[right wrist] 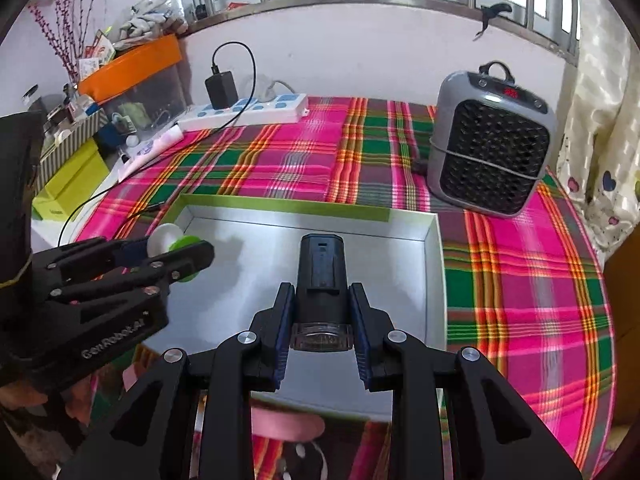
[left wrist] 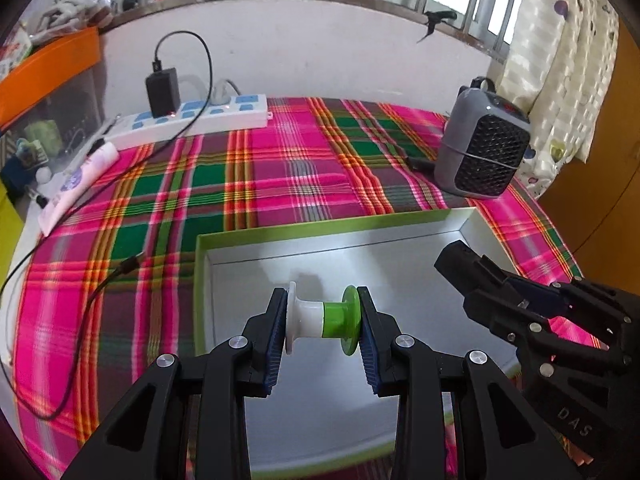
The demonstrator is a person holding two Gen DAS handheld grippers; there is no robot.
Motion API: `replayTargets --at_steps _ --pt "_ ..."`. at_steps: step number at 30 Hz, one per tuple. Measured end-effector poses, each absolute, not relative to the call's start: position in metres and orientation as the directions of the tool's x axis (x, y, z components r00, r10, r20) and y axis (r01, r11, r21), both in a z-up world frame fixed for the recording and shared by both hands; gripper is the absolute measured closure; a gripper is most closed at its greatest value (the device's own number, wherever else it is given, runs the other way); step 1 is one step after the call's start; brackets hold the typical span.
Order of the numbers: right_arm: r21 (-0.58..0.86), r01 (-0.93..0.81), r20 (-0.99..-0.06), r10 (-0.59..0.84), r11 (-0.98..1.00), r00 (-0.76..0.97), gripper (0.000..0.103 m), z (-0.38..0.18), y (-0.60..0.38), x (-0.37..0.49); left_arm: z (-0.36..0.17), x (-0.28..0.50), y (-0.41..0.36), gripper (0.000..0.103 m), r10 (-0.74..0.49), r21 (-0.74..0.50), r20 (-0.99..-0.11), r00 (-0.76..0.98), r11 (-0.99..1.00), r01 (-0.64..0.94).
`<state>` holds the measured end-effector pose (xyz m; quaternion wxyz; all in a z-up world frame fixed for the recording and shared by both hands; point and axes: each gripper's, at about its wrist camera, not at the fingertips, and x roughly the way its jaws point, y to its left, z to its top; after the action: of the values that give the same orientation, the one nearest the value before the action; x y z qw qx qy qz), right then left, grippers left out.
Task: Organize objects
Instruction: 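Release the black device into the lid while the left tool releases the spool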
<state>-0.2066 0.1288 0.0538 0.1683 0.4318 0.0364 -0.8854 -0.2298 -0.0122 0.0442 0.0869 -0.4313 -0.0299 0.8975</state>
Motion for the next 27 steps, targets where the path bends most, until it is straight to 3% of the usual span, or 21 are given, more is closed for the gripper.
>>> replayTargets --at_steps 27 --pt "0.057 0.279 -0.826 -0.202 -0.959 -0.526 0.075 0.025 0.125 -0.249 0.019 -0.269 -0.003 0.071 0.145 -0.088 -0.816 -0.560 -0.988 -0.127"
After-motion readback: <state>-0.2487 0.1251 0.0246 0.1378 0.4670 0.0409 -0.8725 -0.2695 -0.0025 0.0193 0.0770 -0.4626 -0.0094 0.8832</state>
